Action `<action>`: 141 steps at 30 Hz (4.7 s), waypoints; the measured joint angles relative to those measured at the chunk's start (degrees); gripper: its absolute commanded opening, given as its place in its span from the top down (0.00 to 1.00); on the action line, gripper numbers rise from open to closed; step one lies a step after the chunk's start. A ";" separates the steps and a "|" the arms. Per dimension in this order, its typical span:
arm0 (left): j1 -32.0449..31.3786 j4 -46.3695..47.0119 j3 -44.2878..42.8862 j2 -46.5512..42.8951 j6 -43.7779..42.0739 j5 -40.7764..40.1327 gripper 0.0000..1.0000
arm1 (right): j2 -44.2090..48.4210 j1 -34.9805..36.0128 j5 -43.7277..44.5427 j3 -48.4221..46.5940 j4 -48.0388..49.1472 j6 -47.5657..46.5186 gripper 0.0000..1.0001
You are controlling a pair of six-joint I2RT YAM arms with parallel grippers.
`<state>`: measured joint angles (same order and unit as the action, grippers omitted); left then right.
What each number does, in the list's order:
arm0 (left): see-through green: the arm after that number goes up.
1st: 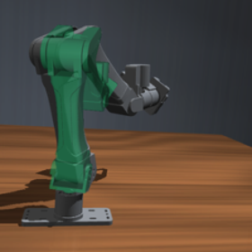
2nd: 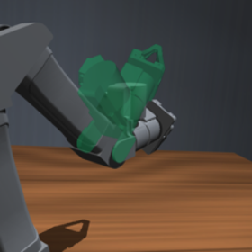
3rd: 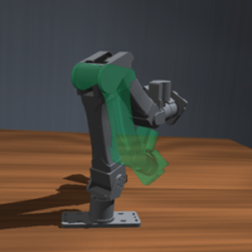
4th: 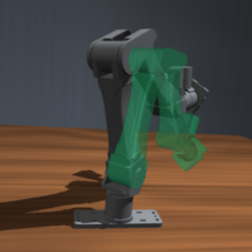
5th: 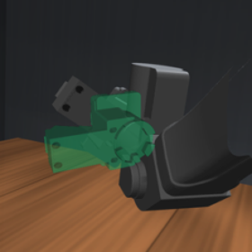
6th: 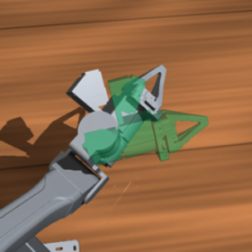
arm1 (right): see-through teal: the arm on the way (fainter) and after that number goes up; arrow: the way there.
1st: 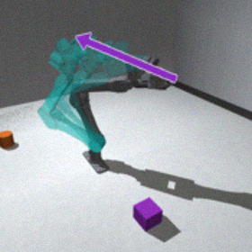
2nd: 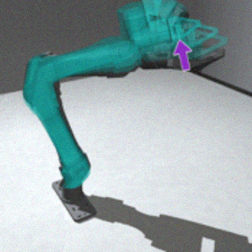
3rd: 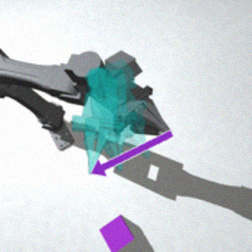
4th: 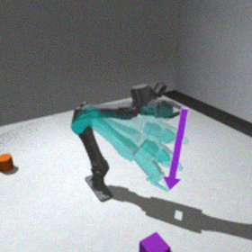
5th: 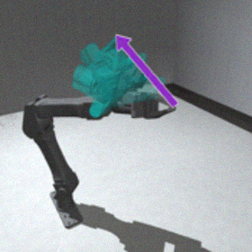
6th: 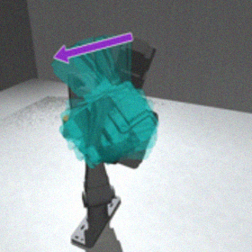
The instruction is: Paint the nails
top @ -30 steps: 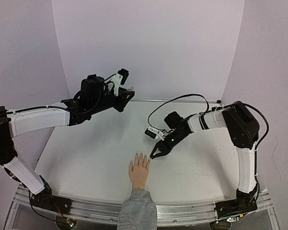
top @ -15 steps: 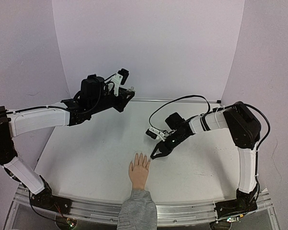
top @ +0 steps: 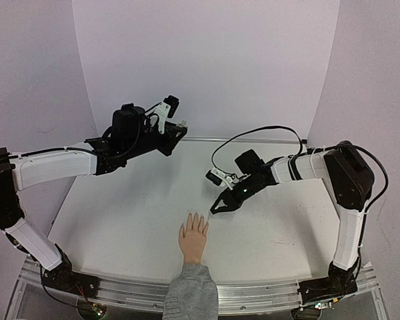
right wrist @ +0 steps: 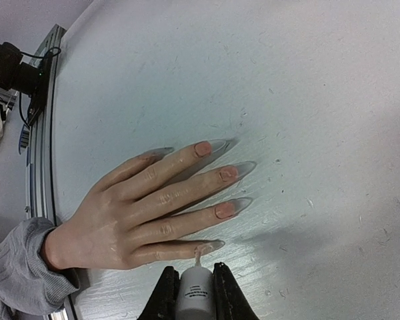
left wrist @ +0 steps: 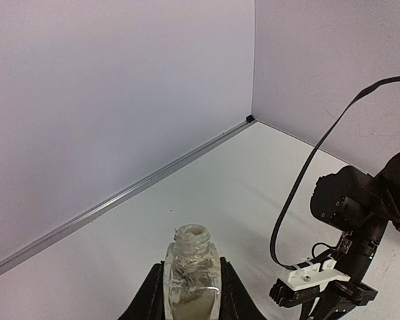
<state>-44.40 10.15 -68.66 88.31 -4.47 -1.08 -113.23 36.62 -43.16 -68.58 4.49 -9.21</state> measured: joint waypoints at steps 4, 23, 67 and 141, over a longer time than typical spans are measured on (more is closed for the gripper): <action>0.00 0.00 0.00 0.00 0.02 0.02 1.00 | -0.11 0.09 -0.39 0.00 -0.42 -0.15 1.00; 0.00 0.00 0.00 0.00 0.04 0.04 1.00 | -2.71 0.44 -0.70 -1.66 -2.05 -1.09 1.00; 0.00 0.00 0.00 0.00 0.02 0.02 1.00 | -5.31 1.42 -0.42 -3.96 -4.55 -1.73 1.00; 0.00 0.00 0.00 -0.07 0.00 0.00 1.00 | -5.86 1.68 4.35 -4.57 -2.80 1.09 1.00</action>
<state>-44.40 10.15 -68.66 88.25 -4.47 -1.08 -119.09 38.30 -38.81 -73.14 1.69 -8.12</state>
